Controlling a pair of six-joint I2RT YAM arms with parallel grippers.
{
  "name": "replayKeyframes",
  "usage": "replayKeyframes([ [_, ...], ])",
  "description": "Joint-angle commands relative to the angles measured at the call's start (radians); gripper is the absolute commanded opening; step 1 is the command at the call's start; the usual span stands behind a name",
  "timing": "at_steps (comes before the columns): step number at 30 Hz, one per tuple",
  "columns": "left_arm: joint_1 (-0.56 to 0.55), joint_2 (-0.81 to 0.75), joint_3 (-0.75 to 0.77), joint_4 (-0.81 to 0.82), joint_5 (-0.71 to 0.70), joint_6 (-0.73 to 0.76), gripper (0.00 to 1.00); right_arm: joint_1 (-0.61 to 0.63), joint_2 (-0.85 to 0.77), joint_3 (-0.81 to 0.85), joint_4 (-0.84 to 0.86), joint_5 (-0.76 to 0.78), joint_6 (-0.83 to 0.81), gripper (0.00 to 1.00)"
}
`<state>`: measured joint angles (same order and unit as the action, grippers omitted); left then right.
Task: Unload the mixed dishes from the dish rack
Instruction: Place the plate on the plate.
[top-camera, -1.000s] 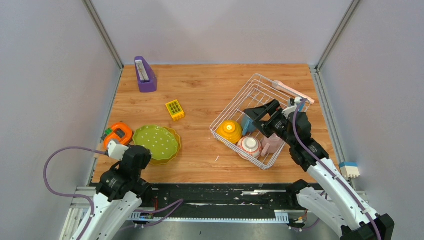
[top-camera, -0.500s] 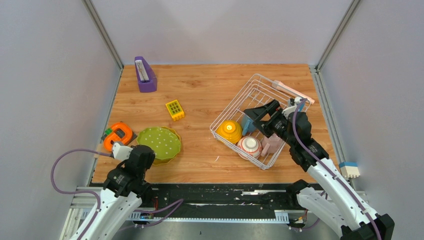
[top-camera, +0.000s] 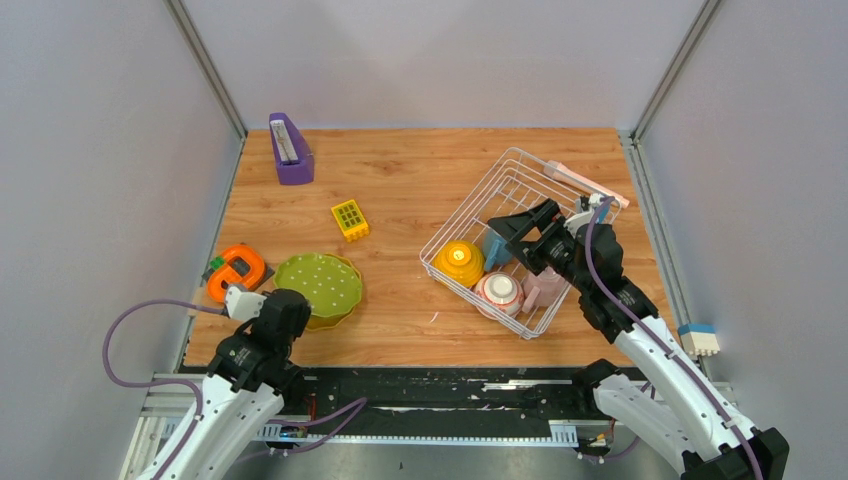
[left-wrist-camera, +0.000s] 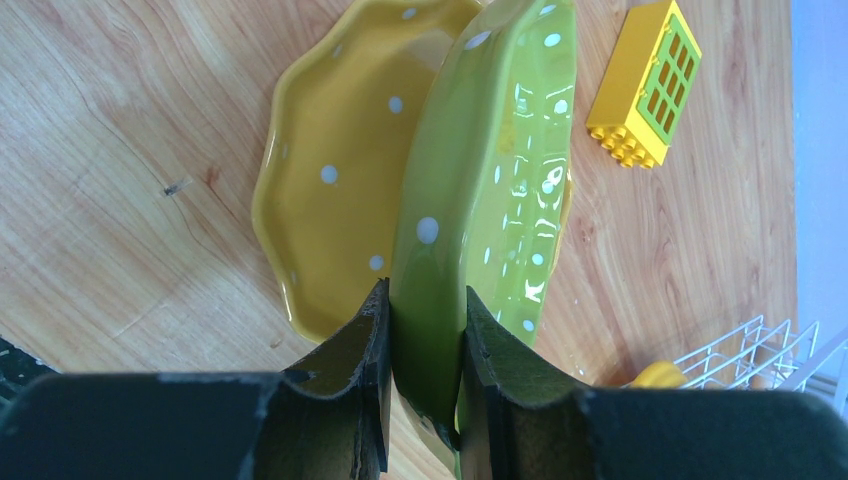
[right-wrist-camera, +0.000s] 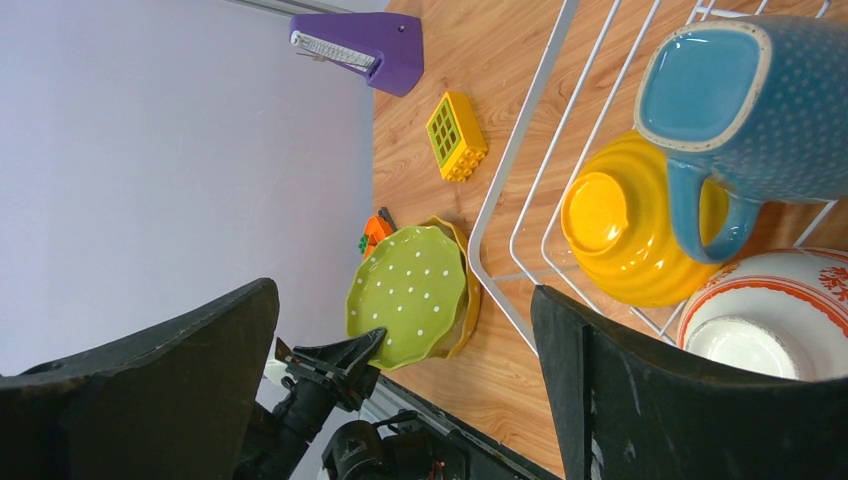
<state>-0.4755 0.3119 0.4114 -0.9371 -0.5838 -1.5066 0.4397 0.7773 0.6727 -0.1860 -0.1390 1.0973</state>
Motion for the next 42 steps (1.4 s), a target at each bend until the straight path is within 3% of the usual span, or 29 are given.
replayKeyframes([
  [1,0.0,0.002,-0.011,0.043,-0.021,-0.03,0.26,-0.003,-0.013,0.032,0.002,0.013,-0.011,1.0],
  [7,0.0,-0.015,-0.02,-0.01,-0.016,-0.036,0.39,-0.003,-0.025,0.024,-0.001,0.02,-0.007,1.0],
  [22,0.0,-0.033,-0.033,-0.096,-0.005,-0.051,0.51,-0.003,-0.029,0.016,-0.004,0.022,-0.01,1.0],
  [26,0.0,-0.036,-0.026,-0.099,-0.002,-0.041,0.68,-0.003,-0.027,0.02,-0.01,0.022,-0.022,1.0],
  [31,0.0,-0.038,0.008,-0.123,-0.003,-0.023,0.98,-0.003,-0.029,0.03,-0.028,0.034,-0.046,1.0],
  [37,0.0,-0.034,0.105,-0.153,-0.041,0.081,1.0,-0.004,-0.006,0.119,-0.173,0.132,-0.174,1.0],
  [42,0.0,0.003,0.255,-0.085,-0.072,0.278,1.0,-0.004,0.042,0.282,-0.362,0.364,-0.308,1.0],
])
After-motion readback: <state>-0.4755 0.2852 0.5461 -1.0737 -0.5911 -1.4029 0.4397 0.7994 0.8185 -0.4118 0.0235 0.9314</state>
